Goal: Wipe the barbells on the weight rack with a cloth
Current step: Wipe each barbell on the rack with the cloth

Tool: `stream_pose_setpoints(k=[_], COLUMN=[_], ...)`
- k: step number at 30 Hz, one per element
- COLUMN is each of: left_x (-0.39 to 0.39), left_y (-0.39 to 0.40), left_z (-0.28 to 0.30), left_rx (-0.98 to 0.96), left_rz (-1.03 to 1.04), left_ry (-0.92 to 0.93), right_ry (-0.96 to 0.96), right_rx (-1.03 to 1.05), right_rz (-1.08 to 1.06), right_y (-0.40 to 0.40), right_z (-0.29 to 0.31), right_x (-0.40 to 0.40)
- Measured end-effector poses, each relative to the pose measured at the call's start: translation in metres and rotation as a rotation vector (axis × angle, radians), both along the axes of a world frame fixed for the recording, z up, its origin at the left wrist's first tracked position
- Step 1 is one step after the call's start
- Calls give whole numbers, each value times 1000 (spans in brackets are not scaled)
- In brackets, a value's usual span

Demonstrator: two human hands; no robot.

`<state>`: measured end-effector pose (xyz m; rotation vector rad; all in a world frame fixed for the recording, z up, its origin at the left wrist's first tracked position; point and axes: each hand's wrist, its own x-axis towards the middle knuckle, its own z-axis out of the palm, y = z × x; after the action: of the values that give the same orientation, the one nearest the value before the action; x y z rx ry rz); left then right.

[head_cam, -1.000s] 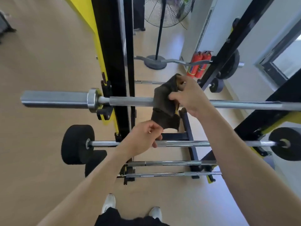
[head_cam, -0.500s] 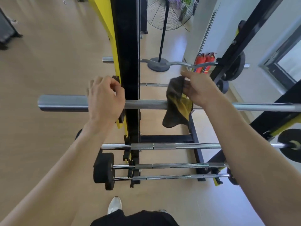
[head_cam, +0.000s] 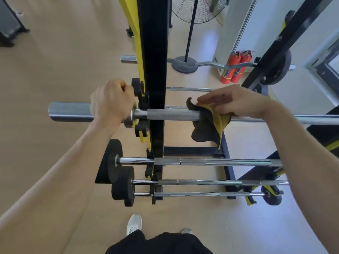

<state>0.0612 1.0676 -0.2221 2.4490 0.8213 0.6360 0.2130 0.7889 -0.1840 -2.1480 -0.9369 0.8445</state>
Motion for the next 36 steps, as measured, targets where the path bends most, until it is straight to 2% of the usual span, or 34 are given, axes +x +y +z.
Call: stream_pose_setpoints(k=[2,6,10,11,13,15,18,22,25,28,32,34,36], left_x=[0,0,0,0,0,-1,-4,-6,-2,1,-5,-8,-9], left_y=[1,1,1,0,0,1,2,4,-1,-4,-4,-1,2], left_z=[-3,-5,-6,-6,-6,-6,-9,-14,-13,-12,-13,-12,-11], left_rx=[4,4,11,13,23,32,42,55,71,64,90,77,40], left_rz=[5,18,30,28,25,21,-1,-16,31,55,30,6,1], left_ry=[-20,-44,-52,-55,-59,-67,-100,-132,-114,-86,-82,-97,-127], right_ry=[-52,-425,-535,-607,-877,-1045,-1076,-1015,-1009,-998,-1015,-1020,-995], right_rx=[-59,-163,-119,-121,-122,-115,-86,-247,-273,-280,-141,-69,-44], right_rz=[20,-61,130,196,267,165,149,64,48,123,149,126,123], right_y=[3,20,53,66,92,107,91,19,-6,32,117,126,98], right_z=[4,5,-4,-12,-39,-59,-65,-52,-43,-43,-55,-60,-58], right_x=[2,-3,-29,-42,-70,-95,-93,-53,-43,-51,-80,-88,-82])
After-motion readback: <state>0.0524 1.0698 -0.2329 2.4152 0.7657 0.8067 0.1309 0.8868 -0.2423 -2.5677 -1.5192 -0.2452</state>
